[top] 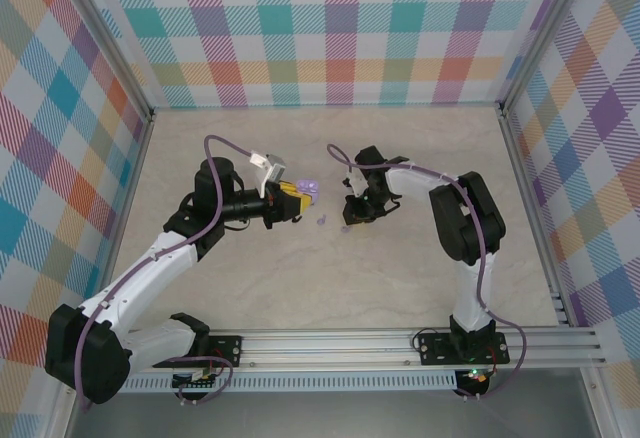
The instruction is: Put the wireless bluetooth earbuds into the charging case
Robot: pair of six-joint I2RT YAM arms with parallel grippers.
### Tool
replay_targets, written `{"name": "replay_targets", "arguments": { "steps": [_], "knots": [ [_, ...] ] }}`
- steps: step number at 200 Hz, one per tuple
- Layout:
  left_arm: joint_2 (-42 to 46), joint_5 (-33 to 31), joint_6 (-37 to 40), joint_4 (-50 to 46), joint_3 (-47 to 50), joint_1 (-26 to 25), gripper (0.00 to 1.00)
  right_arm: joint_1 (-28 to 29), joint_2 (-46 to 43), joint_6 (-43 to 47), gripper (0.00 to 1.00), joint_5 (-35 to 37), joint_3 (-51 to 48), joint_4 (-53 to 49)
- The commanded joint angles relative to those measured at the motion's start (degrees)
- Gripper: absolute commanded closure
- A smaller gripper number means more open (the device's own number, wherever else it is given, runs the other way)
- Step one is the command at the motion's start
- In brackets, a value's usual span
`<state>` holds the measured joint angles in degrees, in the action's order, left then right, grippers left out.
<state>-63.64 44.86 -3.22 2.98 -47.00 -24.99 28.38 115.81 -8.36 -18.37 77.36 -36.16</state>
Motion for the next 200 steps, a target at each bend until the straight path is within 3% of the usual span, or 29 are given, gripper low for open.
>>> {"name": "replay_targets", "arguments": {
  "steps": [1, 200],
  "knots": [
    [1.28, -0.23, -0.08, 0.38, 0.47, -0.26, 0.80, 0.53, -0.26, 0.07, 0.83, 0.42, -0.39, -2.37],
    [2.97, -0.28, -0.20, -0.17, 0.38, -0.30, 0.80, 4.04, -4.77, -0.12, 0.80, -0.22, -6.16, -4.50]
  ]
}}
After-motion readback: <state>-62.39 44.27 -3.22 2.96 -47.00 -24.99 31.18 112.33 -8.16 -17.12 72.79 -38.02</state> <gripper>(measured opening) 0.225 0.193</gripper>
